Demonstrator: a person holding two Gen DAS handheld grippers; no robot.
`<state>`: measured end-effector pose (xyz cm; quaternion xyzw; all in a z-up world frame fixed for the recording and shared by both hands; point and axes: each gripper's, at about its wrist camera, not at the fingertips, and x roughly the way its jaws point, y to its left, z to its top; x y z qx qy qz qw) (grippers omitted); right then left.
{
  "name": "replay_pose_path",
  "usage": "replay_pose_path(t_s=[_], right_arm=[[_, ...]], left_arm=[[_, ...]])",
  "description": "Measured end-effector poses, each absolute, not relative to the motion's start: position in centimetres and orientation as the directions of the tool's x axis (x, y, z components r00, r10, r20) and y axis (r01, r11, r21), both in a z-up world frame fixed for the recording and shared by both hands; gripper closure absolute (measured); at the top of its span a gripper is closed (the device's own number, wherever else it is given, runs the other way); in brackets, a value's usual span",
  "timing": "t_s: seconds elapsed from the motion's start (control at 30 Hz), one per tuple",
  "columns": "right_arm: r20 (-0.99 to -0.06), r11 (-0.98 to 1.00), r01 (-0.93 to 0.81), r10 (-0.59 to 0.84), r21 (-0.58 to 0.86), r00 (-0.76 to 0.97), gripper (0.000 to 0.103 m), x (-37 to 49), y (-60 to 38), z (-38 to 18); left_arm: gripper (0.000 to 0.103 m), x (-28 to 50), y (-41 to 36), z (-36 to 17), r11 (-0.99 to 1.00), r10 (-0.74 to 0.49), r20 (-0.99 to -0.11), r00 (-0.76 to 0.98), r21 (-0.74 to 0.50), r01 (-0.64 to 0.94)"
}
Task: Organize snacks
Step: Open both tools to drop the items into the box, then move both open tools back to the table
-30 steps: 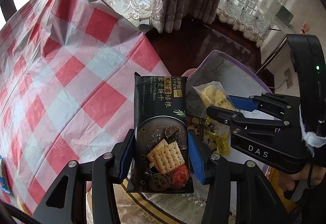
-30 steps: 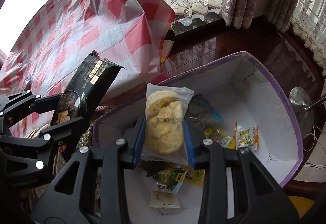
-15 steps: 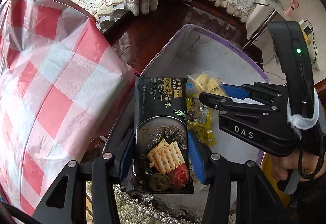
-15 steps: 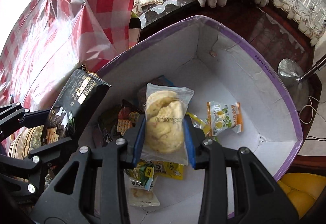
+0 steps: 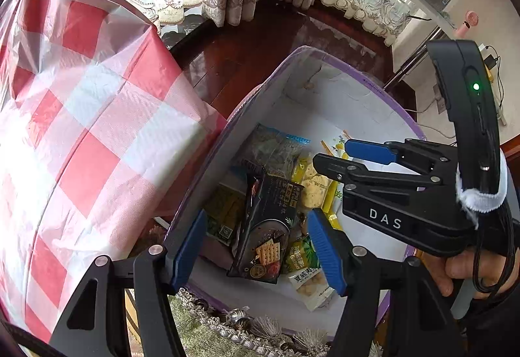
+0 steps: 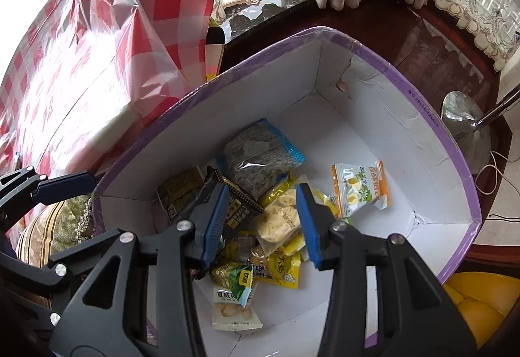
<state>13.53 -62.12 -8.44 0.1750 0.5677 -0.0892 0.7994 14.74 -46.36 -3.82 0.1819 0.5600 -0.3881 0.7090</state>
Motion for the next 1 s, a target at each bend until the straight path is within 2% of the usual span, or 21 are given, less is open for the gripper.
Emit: replay_pose_path(t_s=[0.47,1.0], right_arm=[[-0.931,0.936,0.313,0.038,0.160,0.363,0.053,14.3,-60.3,-6.2],[-0.923,0.946,0.284,0.040,0.159,0.383,0.051,14.9,-58.8,-4.5]], left_arm=[[0.038,15.1,-44.4,-1.7,0.673,-0.372,-0.911,0.178,-0.133,0.727],[0.038,14.6,-43.0,-0.7,0.679,-0.382,-0.900,0.209,-0.121,0.724]])
